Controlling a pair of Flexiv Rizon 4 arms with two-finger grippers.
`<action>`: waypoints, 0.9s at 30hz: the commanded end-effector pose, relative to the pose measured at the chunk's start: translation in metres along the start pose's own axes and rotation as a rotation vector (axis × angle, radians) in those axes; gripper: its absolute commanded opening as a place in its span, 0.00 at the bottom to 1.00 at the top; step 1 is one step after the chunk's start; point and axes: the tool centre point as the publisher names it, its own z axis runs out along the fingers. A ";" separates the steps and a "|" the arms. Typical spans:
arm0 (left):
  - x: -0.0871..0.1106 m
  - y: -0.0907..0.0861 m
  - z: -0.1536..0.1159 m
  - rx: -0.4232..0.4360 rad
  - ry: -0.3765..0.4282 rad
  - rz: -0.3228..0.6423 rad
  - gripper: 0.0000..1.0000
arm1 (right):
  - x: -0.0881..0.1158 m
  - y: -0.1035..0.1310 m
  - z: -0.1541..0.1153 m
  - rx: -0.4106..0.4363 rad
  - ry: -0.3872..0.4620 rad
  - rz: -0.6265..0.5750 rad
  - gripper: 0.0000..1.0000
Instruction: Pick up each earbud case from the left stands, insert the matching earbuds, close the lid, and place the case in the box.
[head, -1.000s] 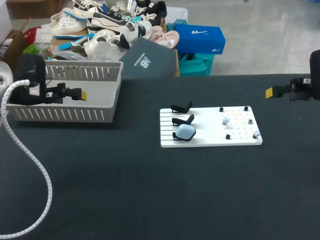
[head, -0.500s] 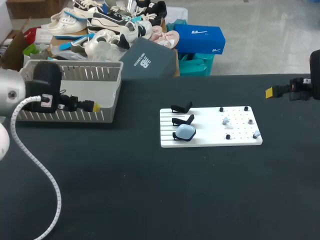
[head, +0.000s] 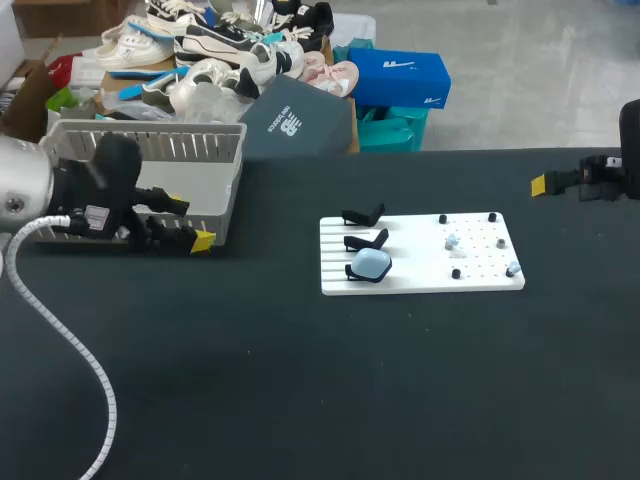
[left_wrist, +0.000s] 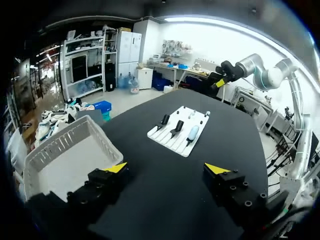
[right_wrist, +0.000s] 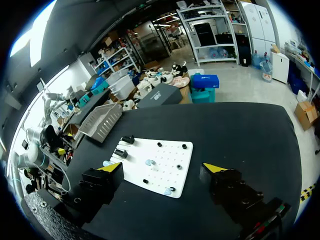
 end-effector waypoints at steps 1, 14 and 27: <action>0.002 -0.004 0.011 0.273 -0.177 0.132 1.00 | 0.000 0.000 0.000 0.000 0.000 0.000 1.00; -0.002 -0.031 0.033 0.278 -0.123 0.199 1.00 | 0.000 0.000 0.000 0.000 0.000 0.000 1.00; -0.002 -0.031 0.033 0.278 -0.123 0.199 1.00 | 0.000 0.000 0.000 0.000 0.000 0.000 1.00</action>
